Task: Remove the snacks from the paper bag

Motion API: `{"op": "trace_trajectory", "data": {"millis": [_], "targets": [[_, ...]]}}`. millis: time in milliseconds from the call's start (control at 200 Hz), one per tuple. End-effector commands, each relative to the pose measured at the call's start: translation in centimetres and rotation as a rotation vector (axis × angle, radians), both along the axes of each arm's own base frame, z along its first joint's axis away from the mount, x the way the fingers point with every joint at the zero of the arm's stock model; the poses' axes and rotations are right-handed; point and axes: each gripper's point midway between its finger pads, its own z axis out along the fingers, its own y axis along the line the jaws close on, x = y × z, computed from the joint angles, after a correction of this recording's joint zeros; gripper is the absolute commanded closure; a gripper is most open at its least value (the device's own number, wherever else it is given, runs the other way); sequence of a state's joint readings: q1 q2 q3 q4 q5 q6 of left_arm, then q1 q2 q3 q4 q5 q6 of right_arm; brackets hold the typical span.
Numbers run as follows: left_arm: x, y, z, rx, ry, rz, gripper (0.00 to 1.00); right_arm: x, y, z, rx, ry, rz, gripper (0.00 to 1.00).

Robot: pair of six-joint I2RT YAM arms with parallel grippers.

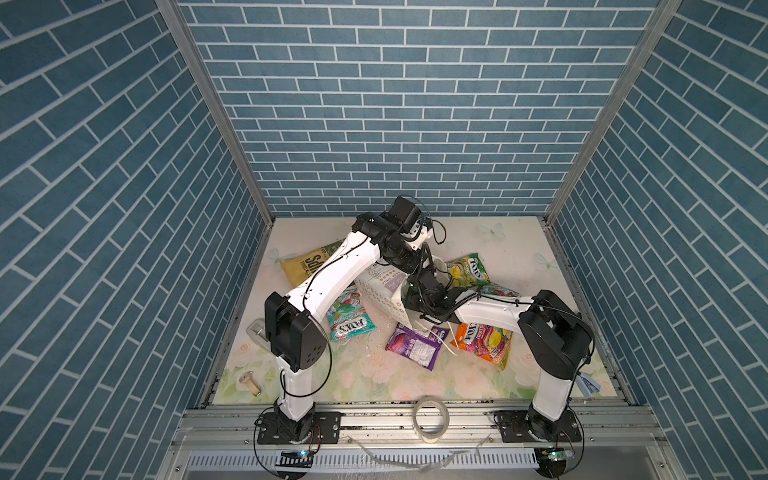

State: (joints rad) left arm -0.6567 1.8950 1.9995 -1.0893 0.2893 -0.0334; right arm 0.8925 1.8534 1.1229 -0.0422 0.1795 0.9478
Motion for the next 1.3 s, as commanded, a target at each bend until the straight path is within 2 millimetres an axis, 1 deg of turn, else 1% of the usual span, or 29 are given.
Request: {"op": "trace_trajectory", "data": {"millis": [0, 120, 220, 400, 540, 620, 800, 960, 1095, 1230, 1275, 1295], "targets": [[-2.5, -2.7, 0.9, -0.083, 0.068, -0.080, 1.00, -0.4, 0.7, -1.6, -0.049, 0.016, 0.038, 0.66], [-2.8, -3.0, 0.8, -0.087, 0.076, -0.092, 1.00, -0.1, 1.3, -2.0, -0.054, 0.019, 0.047, 0.66], [-3.0, -3.2, 0.8, -0.084, 0.084, -0.100, 1.00, -0.1, 2.1, -2.0, -0.040, 0.022, 0.068, 0.67], [-3.2, -2.9, 0.4, -0.058, 0.077, -0.095, 1.00, -0.3, 2.2, -2.0, -0.013, 0.021, 0.073, 0.67], [-3.3, -3.1, 0.3, -0.062, 0.077, -0.096, 1.00, -0.3, 2.5, -2.0, 0.003, 0.024, 0.072, 0.67], [-3.3, -3.2, 0.1, -0.052, 0.072, -0.101, 1.00, -0.3, 1.6, -1.7, -0.002, 0.010, 0.036, 0.67], [-3.5, -4.0, -0.6, -0.019, 0.046, -0.136, 1.00, -0.2, -1.5, -0.8, -0.046, -0.031, -0.065, 0.67], [-3.7, -4.5, -1.3, 0.035, 0.008, -0.165, 1.00, -0.5, -2.9, 0.3, -0.020, -0.061, -0.122, 0.67], [-4.1, -5.2, -1.0, 0.034, -0.032, -0.198, 1.00, -0.8, -4.4, 0.5, -0.014, -0.072, -0.174, 0.67], [-4.8, -6.0, 0.2, -0.025, -0.052, -0.227, 1.00, -1.0, -4.9, 0.7, 0.008, -0.081, -0.202, 0.66], [-5.0, -6.1, 0.5, -0.041, -0.057, -0.239, 1.00, -0.9, -4.6, 1.1, 0.036, -0.090, -0.199, 0.67], [-5.2, -6.2, 0.7, -0.047, -0.063, -0.247, 1.00, -0.8, -4.2, 1.4, 0.065, -0.101, -0.188, 0.67]]}}
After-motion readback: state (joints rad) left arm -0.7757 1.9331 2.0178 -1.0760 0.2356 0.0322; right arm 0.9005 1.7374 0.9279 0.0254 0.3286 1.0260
